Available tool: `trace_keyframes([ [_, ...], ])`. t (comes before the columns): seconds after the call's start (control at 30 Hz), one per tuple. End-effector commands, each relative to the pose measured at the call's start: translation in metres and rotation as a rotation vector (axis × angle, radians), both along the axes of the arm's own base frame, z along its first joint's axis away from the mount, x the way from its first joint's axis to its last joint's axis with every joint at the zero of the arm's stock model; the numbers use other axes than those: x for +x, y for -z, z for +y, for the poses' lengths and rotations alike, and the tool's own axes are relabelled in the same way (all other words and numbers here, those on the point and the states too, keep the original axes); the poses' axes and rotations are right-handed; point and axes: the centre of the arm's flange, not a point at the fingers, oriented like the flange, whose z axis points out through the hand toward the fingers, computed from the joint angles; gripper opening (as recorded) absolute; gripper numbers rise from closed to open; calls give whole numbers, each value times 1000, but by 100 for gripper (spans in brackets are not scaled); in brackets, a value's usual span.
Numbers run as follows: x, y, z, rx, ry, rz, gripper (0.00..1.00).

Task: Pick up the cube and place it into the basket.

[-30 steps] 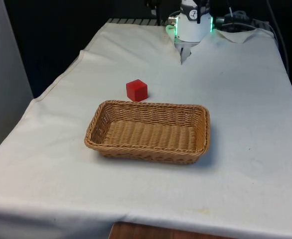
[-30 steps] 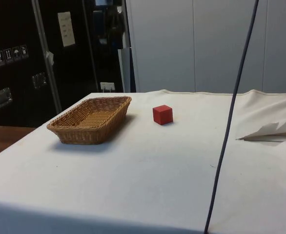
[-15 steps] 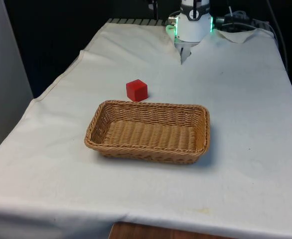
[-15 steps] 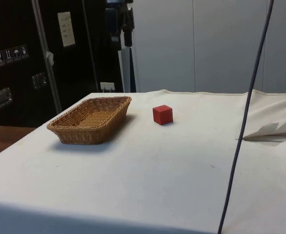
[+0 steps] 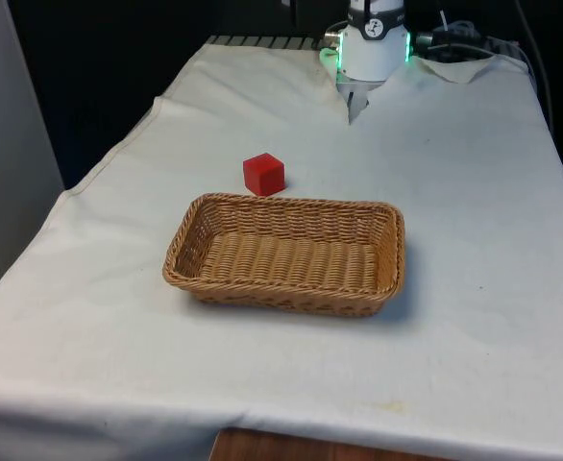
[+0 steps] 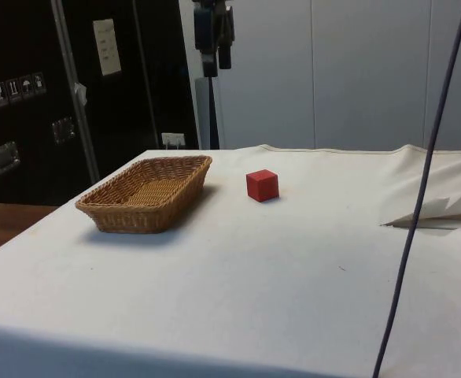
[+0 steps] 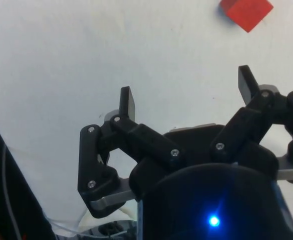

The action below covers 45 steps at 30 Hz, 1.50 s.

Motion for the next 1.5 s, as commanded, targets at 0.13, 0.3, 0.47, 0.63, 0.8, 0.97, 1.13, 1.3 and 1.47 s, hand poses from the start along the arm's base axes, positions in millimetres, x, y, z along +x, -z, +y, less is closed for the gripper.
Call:
trace_keyframes([
  [0.13,-14,-1,-3,-10,-7,-17,100],
  [0.3,-26,1,-6,-8,-8,-20,100],
  [0.47,-33,2,-7,-4,0,-18,100],
  [0.63,-37,5,-9,3,26,-10,100],
  [0.8,-38,8,-10,5,54,-3,100],
  [0.97,-37,10,-9,8,86,2,100],
  [1.13,-37,12,-9,11,121,7,100],
  [1.3,-37,14,-9,13,164,12,100],
  [1.47,-37,16,-9,15,191,17,100],
])
